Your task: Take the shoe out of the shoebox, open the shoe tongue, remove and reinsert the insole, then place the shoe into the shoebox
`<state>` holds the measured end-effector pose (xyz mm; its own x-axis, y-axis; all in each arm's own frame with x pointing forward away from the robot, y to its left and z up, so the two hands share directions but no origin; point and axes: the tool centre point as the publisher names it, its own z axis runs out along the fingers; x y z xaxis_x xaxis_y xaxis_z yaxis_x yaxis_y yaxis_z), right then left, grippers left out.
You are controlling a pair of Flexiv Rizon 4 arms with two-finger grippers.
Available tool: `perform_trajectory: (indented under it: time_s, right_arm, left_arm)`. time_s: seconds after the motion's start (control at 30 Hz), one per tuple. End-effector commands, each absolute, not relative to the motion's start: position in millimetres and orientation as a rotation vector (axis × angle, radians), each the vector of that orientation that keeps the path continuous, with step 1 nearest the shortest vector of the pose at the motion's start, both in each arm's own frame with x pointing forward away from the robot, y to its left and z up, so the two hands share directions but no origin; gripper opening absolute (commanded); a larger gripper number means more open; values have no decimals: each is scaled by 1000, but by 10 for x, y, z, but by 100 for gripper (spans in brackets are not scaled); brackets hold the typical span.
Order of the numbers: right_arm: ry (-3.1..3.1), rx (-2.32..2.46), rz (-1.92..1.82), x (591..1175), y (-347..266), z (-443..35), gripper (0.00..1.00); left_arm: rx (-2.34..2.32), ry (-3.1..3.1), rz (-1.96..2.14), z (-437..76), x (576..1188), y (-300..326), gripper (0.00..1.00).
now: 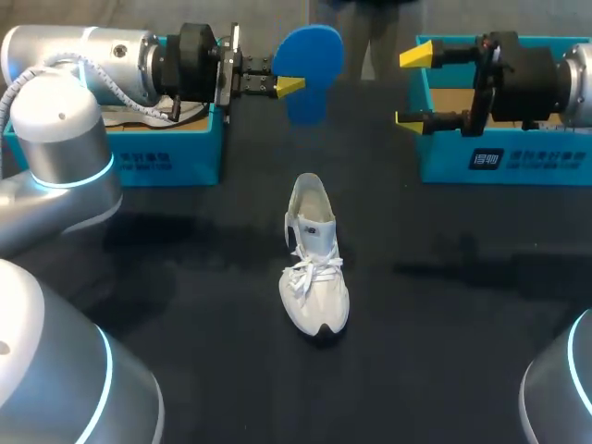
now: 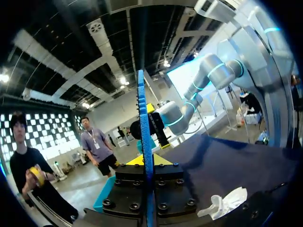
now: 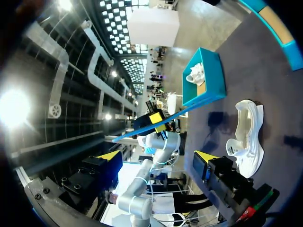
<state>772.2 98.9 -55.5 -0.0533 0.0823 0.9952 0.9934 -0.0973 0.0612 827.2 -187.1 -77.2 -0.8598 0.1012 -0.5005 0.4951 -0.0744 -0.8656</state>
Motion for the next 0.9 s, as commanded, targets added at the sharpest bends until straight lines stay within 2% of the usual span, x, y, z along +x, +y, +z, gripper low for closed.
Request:
perform_trajectory:
  time_s: [0.03, 0.57, 0.9]
  right_arm:
    - [-1261, -1316, -1287, 7733, 1013, -561, 100]
    - [-1261, -1316, -1287, 7733, 1013, -561, 100]
    - [-1261, -1316, -1287, 7733, 1013, -561, 100]
  left_arm:
    - [1094, 1364, -1533, -770, 8223, -1854, 0]
    - [1094, 1364, -1533, -770, 8223, -1854, 0]
    - [1271, 1113, -1225, -792, 8242, -1865, 0]
